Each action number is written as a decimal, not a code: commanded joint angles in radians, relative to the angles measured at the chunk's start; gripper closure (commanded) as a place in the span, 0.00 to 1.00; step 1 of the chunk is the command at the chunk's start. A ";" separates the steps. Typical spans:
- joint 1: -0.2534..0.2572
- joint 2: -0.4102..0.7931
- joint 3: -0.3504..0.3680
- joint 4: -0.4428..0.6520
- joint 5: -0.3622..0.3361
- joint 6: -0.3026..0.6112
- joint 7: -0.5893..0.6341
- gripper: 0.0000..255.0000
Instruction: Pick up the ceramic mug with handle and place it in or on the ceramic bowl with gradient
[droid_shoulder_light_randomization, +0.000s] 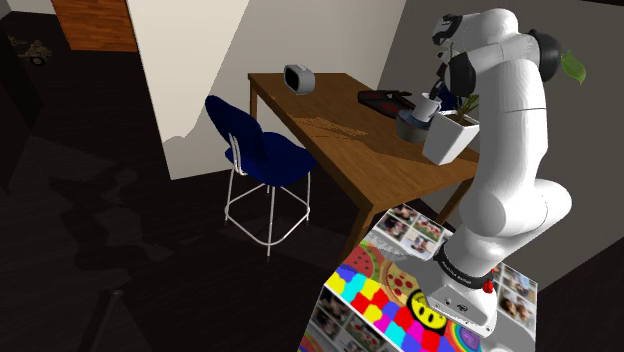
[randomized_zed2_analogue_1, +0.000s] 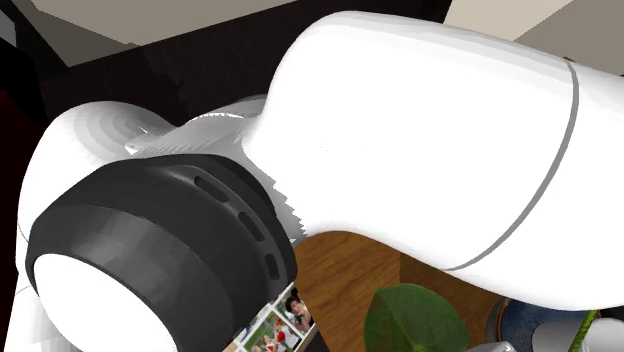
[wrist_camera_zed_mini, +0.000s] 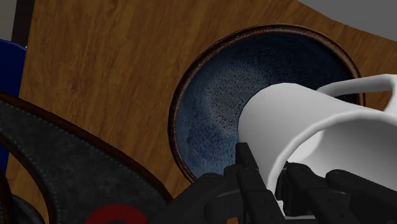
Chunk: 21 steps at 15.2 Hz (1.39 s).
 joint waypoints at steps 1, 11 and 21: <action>0.000 0.002 0.001 -0.003 0.002 0.005 -0.002 1.00; 0.000 0.002 0.001 -0.003 0.002 0.005 -0.001 0.00; -0.062 0.011 0.004 0.155 0.000 -0.125 0.025 0.00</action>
